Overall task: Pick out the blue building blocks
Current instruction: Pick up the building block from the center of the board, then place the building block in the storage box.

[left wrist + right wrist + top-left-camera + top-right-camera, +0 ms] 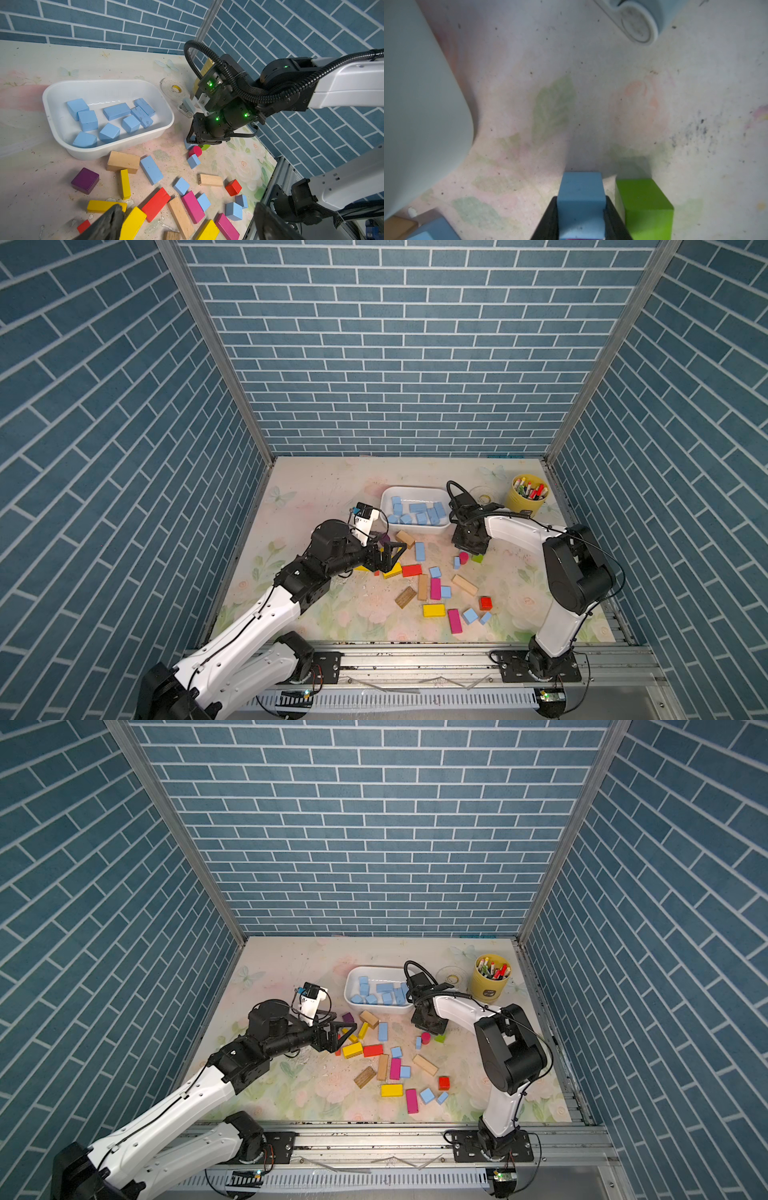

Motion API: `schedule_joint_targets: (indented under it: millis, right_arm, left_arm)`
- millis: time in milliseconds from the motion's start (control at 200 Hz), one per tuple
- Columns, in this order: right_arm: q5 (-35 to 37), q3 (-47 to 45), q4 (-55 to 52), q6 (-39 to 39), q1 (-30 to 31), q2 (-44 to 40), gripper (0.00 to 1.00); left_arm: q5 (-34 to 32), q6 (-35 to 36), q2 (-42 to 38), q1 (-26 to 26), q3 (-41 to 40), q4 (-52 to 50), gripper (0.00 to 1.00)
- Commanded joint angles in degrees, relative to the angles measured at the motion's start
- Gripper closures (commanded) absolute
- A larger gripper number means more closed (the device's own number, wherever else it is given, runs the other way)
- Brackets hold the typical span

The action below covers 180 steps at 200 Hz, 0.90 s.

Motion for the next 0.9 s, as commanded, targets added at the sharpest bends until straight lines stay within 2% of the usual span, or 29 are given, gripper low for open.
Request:
schedule_joint_targets:
  millis: [0,485,895]
  right_arm:
    - [0.45,1.65,-2.13,1.39,-0.22,-3.04,0.92]
    - [-0.80,11.79,-5.64,-1.85,-0.18,-3.74,0.94]
    - [-6.33,29.42,-7.88,-4.66,0.81,7.32,0.94]
  left_arm:
    - [0.51,0.86,-0.61,0.13,-0.64,1.37,0.01]
    - [0.19,1.23,-0.93,0.13,-0.55,1.17,0.01]
    - [-0.24,1.19,-1.39,0.13,-0.94,1.09,0.01]
